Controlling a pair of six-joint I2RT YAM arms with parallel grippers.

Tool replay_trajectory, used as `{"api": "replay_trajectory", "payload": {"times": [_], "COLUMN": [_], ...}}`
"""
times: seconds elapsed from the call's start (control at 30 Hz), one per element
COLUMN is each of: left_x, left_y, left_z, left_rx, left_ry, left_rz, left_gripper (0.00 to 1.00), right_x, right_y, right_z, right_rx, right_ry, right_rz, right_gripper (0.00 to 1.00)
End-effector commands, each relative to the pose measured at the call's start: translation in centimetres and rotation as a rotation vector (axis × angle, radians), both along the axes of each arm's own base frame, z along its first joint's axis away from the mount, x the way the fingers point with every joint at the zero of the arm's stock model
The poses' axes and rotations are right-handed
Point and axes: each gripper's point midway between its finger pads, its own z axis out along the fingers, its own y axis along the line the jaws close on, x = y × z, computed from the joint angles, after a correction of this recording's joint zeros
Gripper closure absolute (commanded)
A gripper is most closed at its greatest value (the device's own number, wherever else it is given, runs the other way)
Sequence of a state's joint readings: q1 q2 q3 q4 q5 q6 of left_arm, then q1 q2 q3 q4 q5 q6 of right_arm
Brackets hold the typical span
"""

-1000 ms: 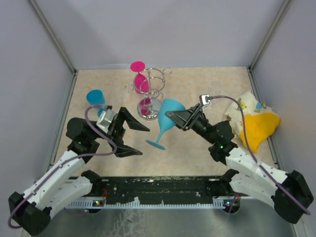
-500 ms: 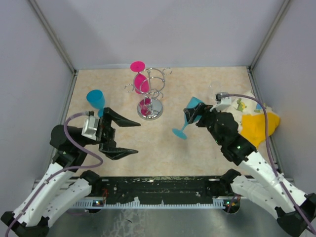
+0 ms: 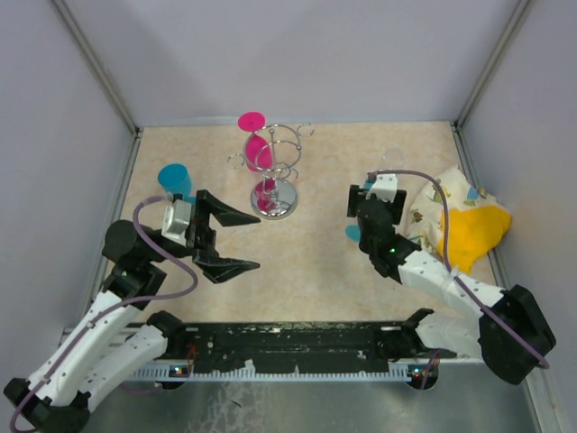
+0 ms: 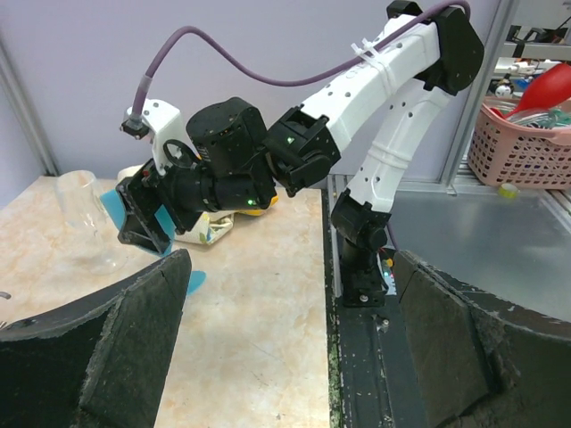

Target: Take the wine glass off the wine glass rack

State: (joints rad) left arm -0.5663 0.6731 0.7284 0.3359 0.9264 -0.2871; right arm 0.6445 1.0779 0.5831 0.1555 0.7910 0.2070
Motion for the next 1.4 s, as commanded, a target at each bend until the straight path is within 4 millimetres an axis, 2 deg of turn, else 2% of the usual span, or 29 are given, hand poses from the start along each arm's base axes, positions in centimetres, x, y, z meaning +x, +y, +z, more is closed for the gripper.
{"api": "replay_trajectory", "payload": {"times": [0.0, 0.13, 0.3, 0.57, 0.67, 0.87, 1.23, 1.37], "left_x": [0.4, 0.9, 1.4, 1.7, 1.8, 1.9, 2.4, 2.4], "left_y": [-0.1, -0.3, -0.3, -0.5, -0.5, -0.4, -0.4, -0.3], "left_z": [0.2, 0.3, 1.5, 1.7, 1.7, 1.7, 1.1, 1.0], "left_rx": [-0.028, -0.040, -0.067, -0.069, -0.069, -0.058, -0.042, -0.038], "left_ry": [-0.018, -0.012, -0.035, -0.026, -0.024, -0.025, -0.004, -0.007], "left_rz": [0.020, 0.025, 0.046, 0.052, 0.056, 0.068, 0.088, 0.101], "left_gripper": [0.00, 0.00, 0.00, 0.00, 0.00, 0.00, 0.00, 0.00], "right_x": [2.0, 2.6, 3.1, 3.5, 4.7, 5.0, 5.8, 6.0], "right_y": [-1.4, -1.7, -1.5, -1.2, -0.2, 1.3, 2.3, 2.4], "right_z": [4.4, 4.7, 3.1, 2.9, 1.2, 1.5, -0.3, -0.6], "right_rx": [-0.025, -0.027, -0.036, -0.137, -0.203, -0.163, -0.160, -0.144], "right_ry": [-0.199, -0.294, -0.326, -0.466, -0.420, -0.437, -0.380, -0.381], "right_rz": [-0.136, -0.177, -0.182, -0.220, -0.234, -0.195, -0.163, -0.164], "right_gripper": [0.32, 0.29, 0.28, 0.28, 0.26, 0.25, 0.13, 0.12]}}
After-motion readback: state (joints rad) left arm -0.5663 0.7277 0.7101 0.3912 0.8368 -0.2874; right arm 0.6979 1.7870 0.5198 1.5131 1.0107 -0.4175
